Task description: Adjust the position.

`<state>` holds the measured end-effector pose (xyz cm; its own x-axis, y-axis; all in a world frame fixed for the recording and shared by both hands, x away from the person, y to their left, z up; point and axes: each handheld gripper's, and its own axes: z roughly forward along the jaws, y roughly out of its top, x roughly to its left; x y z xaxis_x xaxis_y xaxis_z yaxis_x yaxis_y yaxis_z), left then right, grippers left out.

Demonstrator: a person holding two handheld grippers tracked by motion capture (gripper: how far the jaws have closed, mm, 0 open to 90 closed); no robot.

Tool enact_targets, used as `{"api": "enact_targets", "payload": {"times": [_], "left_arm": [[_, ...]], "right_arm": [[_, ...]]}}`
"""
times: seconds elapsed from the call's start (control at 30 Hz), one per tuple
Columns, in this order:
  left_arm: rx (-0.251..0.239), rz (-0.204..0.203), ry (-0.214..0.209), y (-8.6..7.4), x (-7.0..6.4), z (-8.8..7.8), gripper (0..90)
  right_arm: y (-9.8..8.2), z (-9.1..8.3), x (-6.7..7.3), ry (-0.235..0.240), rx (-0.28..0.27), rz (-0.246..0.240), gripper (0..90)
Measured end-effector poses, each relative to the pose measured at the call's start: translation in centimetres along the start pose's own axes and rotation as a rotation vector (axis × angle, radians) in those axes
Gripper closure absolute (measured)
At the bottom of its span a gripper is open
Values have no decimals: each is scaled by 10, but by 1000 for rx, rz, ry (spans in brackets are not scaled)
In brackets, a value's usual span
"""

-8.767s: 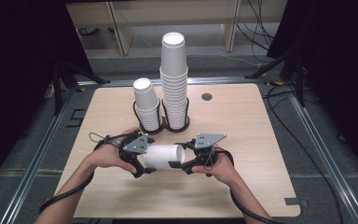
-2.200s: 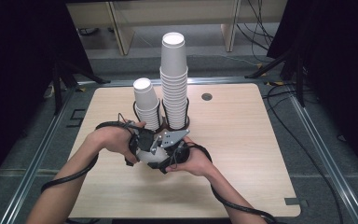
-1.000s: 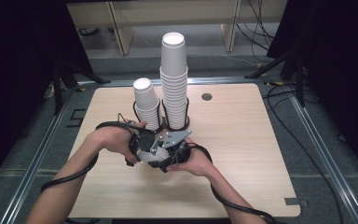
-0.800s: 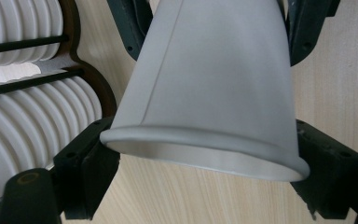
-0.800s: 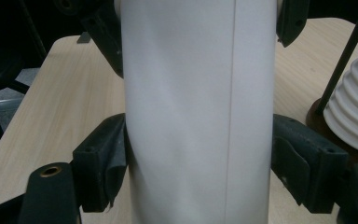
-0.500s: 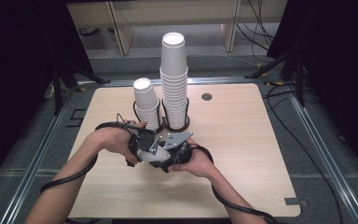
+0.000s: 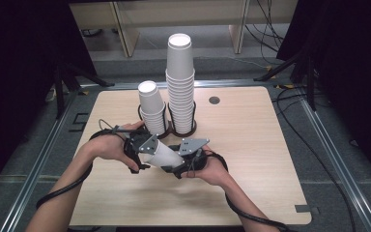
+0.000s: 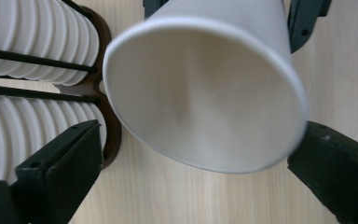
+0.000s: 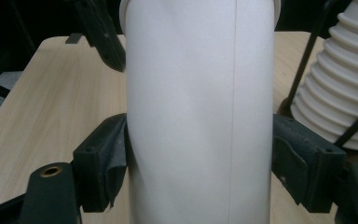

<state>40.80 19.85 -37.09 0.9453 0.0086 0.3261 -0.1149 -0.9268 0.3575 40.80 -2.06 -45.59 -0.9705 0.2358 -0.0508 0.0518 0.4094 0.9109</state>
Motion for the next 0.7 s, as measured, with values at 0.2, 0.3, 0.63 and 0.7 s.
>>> {"api": "enact_targets", "payload": {"times": [0.2, 0.3, 0.63, 0.7], "left_arm": [[-195, -157, 26, -22, -3, 6, 7], [-279, -243, 31, -32, -5, 12, 2], [-531, -479, -57, -51, -11, 40, 0], [-579, -520, -87, -52, -11, 43, 0]], "right_arm": [[-5, -11, -5, -26, -53, 6, 245], [-8, -16, -7, -29, -75, 13, 244], [-15, -25, -8, -48, -98, 38, 240], [-15, -25, -9, -53, -100, 15, 239]]}}
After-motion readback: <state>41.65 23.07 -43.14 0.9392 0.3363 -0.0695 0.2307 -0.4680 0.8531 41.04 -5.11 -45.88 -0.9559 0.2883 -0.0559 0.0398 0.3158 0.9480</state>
